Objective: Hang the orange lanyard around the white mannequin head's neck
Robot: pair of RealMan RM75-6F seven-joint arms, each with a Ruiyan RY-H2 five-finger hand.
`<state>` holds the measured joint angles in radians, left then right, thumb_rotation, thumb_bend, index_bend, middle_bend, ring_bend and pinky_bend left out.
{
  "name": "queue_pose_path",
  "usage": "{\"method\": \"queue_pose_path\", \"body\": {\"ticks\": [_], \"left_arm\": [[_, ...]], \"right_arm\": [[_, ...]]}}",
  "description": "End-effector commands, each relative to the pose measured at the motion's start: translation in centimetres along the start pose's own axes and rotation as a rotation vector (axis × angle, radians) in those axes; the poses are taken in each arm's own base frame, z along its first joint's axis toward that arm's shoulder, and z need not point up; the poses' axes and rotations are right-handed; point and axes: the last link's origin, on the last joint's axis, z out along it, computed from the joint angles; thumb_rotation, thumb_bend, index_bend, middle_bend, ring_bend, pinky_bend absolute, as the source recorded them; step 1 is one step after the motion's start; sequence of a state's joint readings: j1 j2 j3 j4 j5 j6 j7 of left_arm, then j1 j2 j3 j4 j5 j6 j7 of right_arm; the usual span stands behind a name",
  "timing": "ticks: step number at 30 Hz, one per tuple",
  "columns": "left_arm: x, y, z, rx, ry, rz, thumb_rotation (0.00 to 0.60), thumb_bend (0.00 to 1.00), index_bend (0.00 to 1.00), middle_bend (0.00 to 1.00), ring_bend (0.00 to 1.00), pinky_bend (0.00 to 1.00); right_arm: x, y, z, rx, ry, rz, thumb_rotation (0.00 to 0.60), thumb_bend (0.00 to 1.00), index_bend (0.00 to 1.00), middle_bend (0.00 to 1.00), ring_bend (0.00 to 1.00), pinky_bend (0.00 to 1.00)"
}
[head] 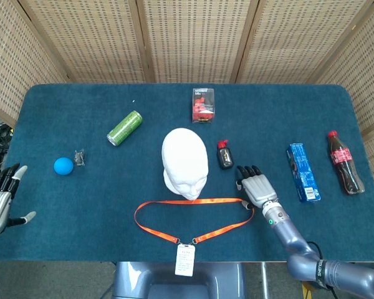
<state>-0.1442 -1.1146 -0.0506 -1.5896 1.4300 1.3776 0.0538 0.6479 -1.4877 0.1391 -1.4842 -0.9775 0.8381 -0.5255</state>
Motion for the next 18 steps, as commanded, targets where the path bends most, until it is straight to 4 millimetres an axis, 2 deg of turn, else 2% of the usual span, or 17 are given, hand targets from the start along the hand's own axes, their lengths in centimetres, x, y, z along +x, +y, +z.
{"method": "queue_pose_path", "body": {"ticks": [1,10,18], "left_arm": [[0.0,0.0,0.0,0.001,0.002,-0.001,0.6,0.0,0.0,0.0,0.0,0.0],[0.1,-0.1,0.0,0.001,0.002,-0.005,0.6,0.0,0.0,0.0,0.0,0.0],[0.2,-0.2,0.0,0.004,0.003,-0.012,0.6,0.0,0.0,0.0,0.0,0.0]], "right_arm": [[-0.3,-0.5,0.1,0.004,-0.007,-0.009,0.6,0.5,0.44,0.0,0.0,0.0],[-0.9,-1.5,-0.1,0.015,-0.025,-0.035,0.6,0.54,0.47,0.0,0.0,0.0],[-1.7,-1.0,-0.4,0.016,-0.018,-0.071,0.6,0.62,0.54,0.0,0.0,0.0]]}}
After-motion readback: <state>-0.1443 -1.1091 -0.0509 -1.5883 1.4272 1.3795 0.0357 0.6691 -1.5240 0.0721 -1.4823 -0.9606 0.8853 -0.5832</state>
